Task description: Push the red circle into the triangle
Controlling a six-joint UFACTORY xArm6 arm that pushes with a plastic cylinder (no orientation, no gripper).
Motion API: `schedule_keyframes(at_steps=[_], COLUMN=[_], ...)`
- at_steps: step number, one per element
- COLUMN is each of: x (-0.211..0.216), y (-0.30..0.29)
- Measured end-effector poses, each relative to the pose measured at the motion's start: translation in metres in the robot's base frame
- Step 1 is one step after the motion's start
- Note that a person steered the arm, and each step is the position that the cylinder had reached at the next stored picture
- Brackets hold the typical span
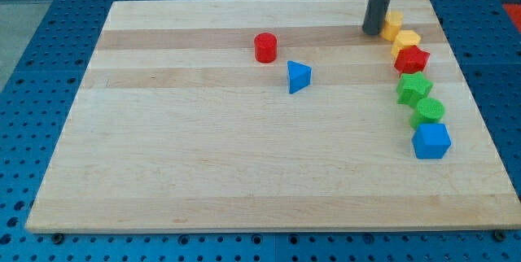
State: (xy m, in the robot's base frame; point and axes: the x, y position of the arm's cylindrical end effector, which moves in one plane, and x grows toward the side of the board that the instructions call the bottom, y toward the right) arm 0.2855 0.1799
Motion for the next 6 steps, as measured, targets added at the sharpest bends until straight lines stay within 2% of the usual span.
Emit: schedule_keyframes(at_steps=[3, 4, 6], x=[0.000, 0.000, 0.000], y=[0.017, -0.016, -0.137])
